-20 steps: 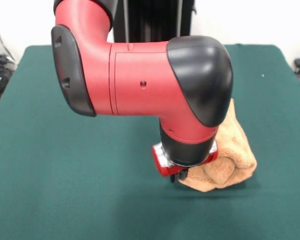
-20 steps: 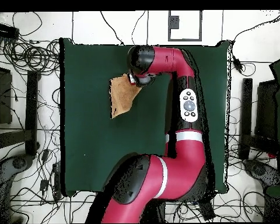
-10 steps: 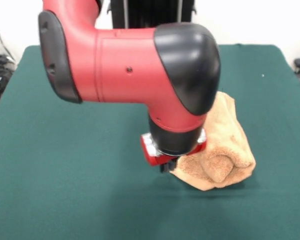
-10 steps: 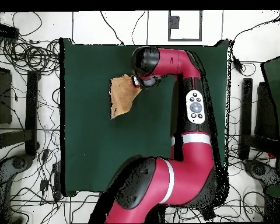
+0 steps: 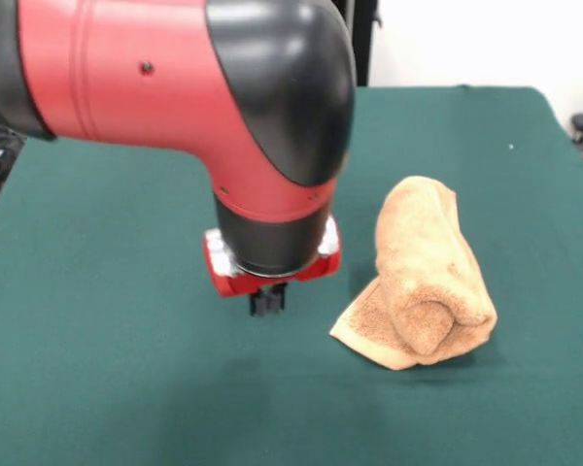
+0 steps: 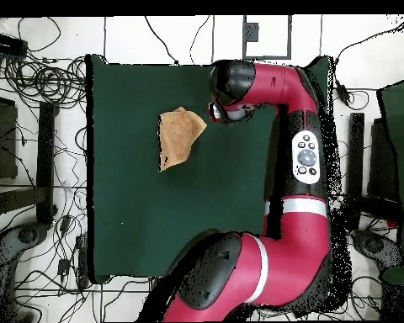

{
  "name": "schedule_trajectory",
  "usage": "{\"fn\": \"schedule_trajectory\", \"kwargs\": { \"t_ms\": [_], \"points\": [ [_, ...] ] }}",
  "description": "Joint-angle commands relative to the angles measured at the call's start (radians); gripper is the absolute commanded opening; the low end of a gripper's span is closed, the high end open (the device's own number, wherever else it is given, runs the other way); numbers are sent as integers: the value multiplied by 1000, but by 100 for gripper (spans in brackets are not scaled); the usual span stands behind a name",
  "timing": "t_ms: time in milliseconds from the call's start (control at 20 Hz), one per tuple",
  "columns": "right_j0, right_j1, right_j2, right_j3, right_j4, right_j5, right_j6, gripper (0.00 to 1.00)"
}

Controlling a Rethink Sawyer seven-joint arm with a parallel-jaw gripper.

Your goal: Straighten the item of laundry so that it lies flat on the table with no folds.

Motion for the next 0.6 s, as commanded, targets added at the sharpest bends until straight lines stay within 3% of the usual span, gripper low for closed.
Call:
{"fn": "schedule_trajectory", "kwargs": {
  "t_ms": [50, 600],
  "points": [
    [10, -15, 25, 10, 24, 130, -63, 0],
    [62, 118, 56, -155, -12, 121, 0, 0]
  ]
}}
